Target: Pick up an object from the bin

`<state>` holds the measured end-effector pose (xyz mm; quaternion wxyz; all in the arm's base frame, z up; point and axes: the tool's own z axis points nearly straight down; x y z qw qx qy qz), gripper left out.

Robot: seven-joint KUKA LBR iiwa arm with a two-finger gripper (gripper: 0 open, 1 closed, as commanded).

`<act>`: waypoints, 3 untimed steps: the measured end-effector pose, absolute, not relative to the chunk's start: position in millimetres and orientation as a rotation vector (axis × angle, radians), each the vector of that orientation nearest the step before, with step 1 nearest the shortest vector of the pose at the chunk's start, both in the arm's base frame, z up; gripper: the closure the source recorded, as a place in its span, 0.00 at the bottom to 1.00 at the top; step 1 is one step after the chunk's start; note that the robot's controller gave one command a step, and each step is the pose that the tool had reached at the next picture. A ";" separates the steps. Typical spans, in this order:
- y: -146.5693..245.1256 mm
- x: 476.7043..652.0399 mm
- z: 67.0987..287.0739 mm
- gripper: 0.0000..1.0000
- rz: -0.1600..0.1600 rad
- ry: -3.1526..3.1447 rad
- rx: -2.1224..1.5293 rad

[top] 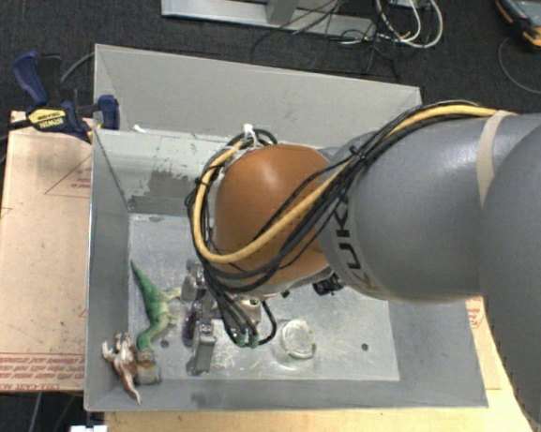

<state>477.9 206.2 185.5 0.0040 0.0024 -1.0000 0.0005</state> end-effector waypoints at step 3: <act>128.4 495.2 79.7 0.00 -0.006 -3.139 0.195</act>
Offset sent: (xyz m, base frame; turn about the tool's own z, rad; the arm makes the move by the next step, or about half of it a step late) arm 0.0127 -0.0473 -0.0846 -0.3110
